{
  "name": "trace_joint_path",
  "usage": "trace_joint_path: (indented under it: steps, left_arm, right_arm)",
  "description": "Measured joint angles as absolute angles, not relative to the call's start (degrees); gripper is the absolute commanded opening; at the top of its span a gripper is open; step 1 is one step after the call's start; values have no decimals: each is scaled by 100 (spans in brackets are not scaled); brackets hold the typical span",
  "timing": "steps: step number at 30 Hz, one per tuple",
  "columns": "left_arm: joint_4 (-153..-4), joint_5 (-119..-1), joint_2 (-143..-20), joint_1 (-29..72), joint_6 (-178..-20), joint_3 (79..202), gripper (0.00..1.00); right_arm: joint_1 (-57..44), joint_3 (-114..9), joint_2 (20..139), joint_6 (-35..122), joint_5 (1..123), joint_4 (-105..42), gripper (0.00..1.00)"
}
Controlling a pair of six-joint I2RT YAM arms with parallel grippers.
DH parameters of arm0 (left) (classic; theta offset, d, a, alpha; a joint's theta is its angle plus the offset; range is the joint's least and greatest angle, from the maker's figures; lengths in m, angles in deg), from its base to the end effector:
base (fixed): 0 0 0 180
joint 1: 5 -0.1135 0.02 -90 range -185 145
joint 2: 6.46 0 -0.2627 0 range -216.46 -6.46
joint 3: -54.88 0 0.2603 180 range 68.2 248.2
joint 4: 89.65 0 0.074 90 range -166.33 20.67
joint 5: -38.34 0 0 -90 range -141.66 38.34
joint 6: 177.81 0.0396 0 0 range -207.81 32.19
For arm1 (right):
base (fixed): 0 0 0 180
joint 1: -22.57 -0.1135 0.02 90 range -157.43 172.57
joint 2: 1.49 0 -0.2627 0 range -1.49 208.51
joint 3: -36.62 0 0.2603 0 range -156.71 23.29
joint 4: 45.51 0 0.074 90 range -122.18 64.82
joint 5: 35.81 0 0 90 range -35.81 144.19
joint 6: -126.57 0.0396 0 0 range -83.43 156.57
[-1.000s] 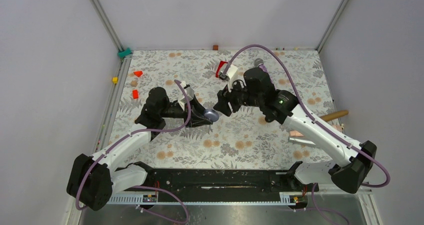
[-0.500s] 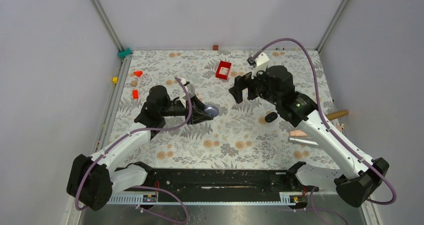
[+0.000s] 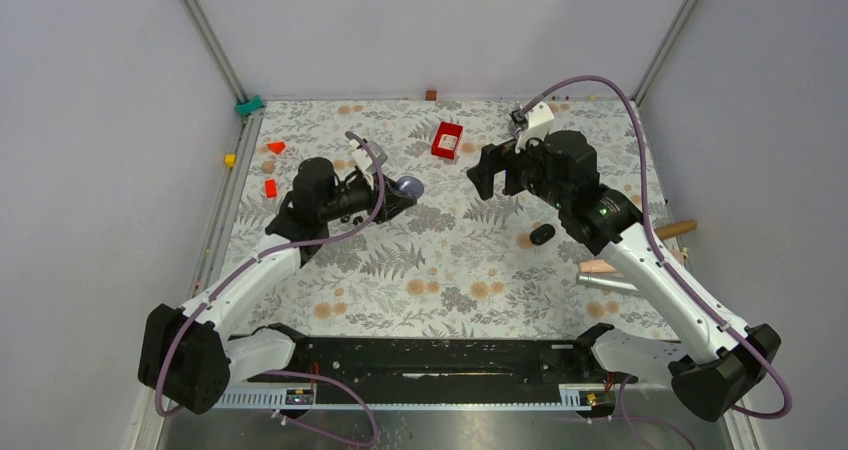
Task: Insert the wireless bluetooth earbuds into the charging case
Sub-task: Place the charging case with the earbuds at the corner of the board.
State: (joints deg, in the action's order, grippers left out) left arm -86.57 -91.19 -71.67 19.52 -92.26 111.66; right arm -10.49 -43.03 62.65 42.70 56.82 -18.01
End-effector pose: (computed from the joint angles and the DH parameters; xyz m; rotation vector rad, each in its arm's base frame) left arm 0.2350 -0.1349 0.2930 0.8127 1.6377 -0.9687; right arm 0.2230 0.1473 0.3959 -0.4544 1.7532 0.5310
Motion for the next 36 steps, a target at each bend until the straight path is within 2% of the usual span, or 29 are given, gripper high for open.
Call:
trace_joint_path:
  steps: [8, 18, 27, 36]
  left_arm:
    - [-7863, -8146, -7302, 1923, -8576, 11818, 0]
    - [-7105, -7527, -7962, 1598, -7551, 12705, 0]
    - [-6731, -7079, -9376, 1180, -8170, 13411, 0]
    - [-5531, -7149, -11005, 1149, -9158, 14685, 0]
  right_arm:
    - [-922, -4199, 6236, 4322, 5698, -1873, 100]
    - [-778, -4196, 6236, 4388, 5730, -1882, 99]
    - [-620, -4196, 6236, 4425, 5748, -1888, 99]
    - [-459, -4087, 6236, 4528, 5936, -1943, 99]
